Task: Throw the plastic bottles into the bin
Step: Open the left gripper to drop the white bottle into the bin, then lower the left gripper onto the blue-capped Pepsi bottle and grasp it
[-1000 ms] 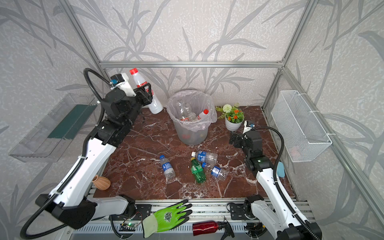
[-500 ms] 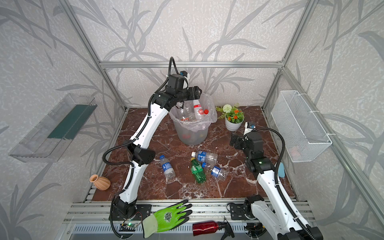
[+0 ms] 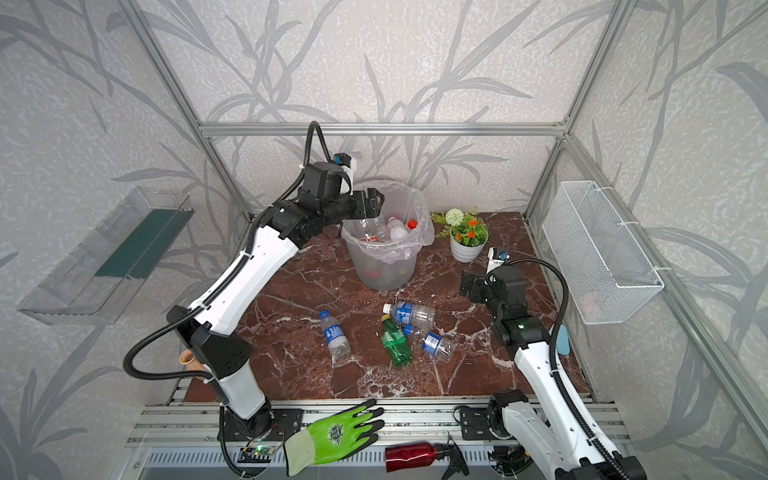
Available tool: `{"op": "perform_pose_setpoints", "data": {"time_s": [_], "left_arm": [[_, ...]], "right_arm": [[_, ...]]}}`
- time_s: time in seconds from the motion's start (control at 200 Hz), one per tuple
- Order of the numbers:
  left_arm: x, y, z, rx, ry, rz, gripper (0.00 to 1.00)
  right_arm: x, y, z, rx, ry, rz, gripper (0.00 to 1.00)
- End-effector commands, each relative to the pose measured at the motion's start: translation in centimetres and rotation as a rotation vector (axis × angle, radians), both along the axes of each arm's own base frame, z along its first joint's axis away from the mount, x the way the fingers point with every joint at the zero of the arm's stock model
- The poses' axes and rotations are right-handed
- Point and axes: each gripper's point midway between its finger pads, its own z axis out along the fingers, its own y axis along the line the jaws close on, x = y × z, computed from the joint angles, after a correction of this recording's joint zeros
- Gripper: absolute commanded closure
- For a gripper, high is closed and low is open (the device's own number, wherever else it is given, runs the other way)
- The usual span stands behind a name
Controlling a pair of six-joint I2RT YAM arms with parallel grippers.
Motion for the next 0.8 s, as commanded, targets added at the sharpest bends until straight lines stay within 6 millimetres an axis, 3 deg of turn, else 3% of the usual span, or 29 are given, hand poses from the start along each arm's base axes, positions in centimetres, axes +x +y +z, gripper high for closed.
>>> {"op": "perform_pose_setpoints", "data": {"time_s": [0.0, 0.23, 0.44, 0.655, 0.795], "left_arm": [[-0.8, 1.3, 0.2, -0.008, -0.078, 0.044, 0.02], [-4.5, 8.0, -2.9, 0.016, -0.082, 0.268, 0.01], [-8.5, 11.6, -8.7, 0.026, 0.063, 0.377, 0.01], [-12.3, 13.6, -15.7, 0.014, 0.266, 0.453, 0.01], [-14.8, 13.6, -20.2, 0.028, 0.403, 0.476, 0.01]], "right_arm": [[-1.0, 0.6, -2.0, 0.006, 0.072, 0.045, 0.03], [-1.3, 1.6, -2.8, 0.036, 0.108, 0.098, 0.05], [-1.1, 3.5, -3.6, 0.078, 0.142, 0.186, 0.06], [-1.2, 3.9, -4.3, 0.083, 0.15, 0.208, 0.06], [-1.0, 4.0, -4.6, 0.079, 0.149, 0.213, 0.06]]}}
